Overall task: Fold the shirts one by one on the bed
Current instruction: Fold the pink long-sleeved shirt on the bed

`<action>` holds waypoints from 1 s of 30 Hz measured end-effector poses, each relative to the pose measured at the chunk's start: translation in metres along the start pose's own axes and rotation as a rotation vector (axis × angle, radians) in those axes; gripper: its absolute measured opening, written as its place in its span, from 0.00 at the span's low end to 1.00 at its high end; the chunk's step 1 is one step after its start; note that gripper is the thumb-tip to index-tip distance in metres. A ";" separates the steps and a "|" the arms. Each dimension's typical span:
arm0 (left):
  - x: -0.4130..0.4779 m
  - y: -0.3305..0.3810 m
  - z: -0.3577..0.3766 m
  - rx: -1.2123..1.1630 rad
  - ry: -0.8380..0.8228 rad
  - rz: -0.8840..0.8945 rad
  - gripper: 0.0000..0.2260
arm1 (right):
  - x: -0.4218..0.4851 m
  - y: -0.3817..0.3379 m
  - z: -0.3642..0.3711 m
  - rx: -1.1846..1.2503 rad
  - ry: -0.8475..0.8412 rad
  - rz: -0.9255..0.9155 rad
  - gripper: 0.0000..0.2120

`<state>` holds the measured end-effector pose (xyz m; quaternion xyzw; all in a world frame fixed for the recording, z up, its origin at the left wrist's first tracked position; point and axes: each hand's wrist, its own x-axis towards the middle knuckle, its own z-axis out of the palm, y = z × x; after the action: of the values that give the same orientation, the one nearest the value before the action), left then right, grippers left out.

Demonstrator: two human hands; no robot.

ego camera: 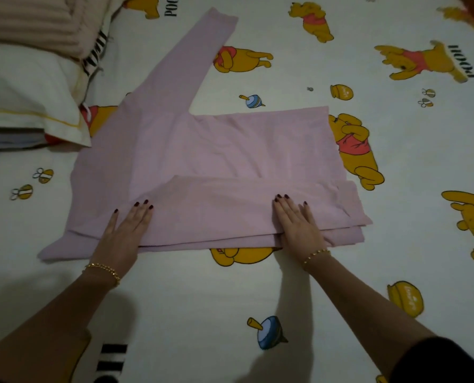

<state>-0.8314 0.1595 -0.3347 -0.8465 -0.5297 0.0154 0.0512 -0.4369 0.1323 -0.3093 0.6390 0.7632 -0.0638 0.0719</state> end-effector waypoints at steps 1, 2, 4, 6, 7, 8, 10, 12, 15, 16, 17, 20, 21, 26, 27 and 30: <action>-0.004 -0.007 0.001 0.003 0.023 -0.024 0.43 | 0.005 -0.015 0.000 0.004 0.026 -0.023 0.37; -0.009 -0.015 0.003 -0.007 0.033 -0.053 0.41 | 0.010 -0.032 0.001 0.017 0.033 -0.048 0.36; -0.022 -0.033 0.006 -0.047 0.011 -0.130 0.38 | 0.021 -0.065 0.001 0.049 0.040 -0.088 0.36; -0.034 -0.052 0.005 -0.101 -0.017 -0.207 0.35 | 0.033 -0.099 -0.001 0.043 0.054 -0.139 0.38; -0.038 -0.059 0.005 -0.139 -0.026 -0.237 0.33 | 0.039 -0.114 0.000 0.038 0.024 -0.166 0.39; -0.043 -0.067 0.004 -0.172 -0.019 -0.258 0.29 | 0.045 -0.130 -0.001 0.036 -0.007 -0.186 0.40; -0.046 -0.072 0.000 -0.247 0.035 -0.264 0.19 | 0.055 -0.155 -0.003 0.032 0.000 -0.210 0.41; -0.049 -0.079 -0.008 -0.305 0.091 -0.268 0.13 | 0.063 -0.182 -0.003 0.014 -0.006 -0.240 0.40; -0.052 -0.091 -0.012 -0.487 0.088 -0.384 0.12 | 0.072 -0.218 -0.001 -0.018 0.010 -0.264 0.40; -0.053 -0.094 -0.013 -0.576 0.058 -0.459 0.17 | 0.075 -0.227 -0.002 -0.022 0.018 -0.265 0.41; -0.054 -0.099 -0.015 -0.663 0.014 -0.551 0.21 | 0.077 -0.235 -0.001 -0.020 0.028 -0.259 0.42; -0.062 -0.111 -0.015 -0.760 -0.117 -0.677 0.18 | 0.079 -0.257 -0.002 -0.014 0.037 -0.260 0.38; -0.065 -0.114 -0.015 -0.781 -0.108 -0.677 0.16 | 0.079 -0.263 -0.004 -0.016 0.014 -0.272 0.35; -0.069 -0.120 -0.019 -1.026 -0.031 -0.722 0.14 | 0.080 -0.288 -0.015 0.064 -0.113 -0.281 0.37; -0.067 -0.120 -0.023 -1.092 -0.030 -0.747 0.11 | 0.080 -0.292 -0.016 0.067 -0.131 -0.282 0.40; -0.064 -0.122 -0.030 -1.217 -0.072 -0.786 0.11 | 0.079 -0.301 -0.017 0.068 -0.141 -0.266 0.40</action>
<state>-0.9668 0.1528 -0.2941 -0.4708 -0.7109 -0.2737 -0.4449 -0.7471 0.1597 -0.3061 0.5284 0.8314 -0.1434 0.0946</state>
